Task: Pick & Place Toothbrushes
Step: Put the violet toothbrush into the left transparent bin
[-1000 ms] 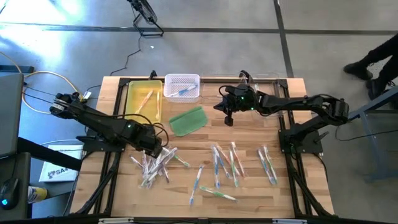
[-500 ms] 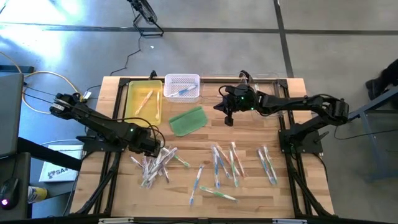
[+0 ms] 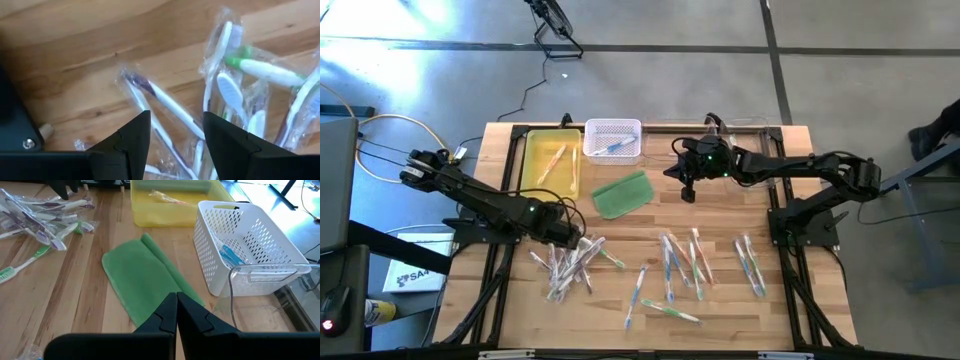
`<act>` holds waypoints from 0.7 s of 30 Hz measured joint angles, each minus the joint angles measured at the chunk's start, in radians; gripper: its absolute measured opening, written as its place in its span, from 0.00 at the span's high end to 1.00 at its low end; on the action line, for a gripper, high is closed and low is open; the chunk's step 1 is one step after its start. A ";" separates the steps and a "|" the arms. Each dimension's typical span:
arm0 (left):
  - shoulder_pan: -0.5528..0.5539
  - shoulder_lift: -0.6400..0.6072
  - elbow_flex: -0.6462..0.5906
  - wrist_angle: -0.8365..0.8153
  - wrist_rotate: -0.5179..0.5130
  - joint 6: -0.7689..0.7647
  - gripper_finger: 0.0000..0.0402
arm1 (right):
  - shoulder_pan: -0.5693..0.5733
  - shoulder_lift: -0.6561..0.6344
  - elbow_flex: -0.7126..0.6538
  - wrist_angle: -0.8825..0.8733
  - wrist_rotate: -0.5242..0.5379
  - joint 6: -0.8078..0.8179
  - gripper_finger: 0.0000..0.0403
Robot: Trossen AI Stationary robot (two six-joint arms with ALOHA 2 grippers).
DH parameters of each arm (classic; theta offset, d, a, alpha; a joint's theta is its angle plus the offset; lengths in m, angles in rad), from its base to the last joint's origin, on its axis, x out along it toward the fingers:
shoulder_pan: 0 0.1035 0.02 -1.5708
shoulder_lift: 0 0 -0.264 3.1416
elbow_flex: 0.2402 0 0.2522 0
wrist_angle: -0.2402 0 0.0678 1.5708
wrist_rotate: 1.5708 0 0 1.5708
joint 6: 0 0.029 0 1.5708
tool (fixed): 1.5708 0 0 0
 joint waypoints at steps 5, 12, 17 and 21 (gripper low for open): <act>0.000 0.015 0.000 0.010 -0.055 -0.002 0.56 | 0.000 0.000 0.000 0.000 0.000 0.000 1.00; 0.000 0.074 0.000 0.049 -0.054 -0.002 0.56 | 0.000 0.000 0.000 0.000 0.000 0.000 1.00; 0.000 0.094 0.000 0.076 -0.040 -0.010 0.56 | 0.000 0.000 0.000 -0.003 0.000 0.000 1.00; 0.000 0.093 0.000 0.074 -0.004 -0.021 0.56 | 0.000 0.000 0.000 -0.007 0.000 0.000 1.00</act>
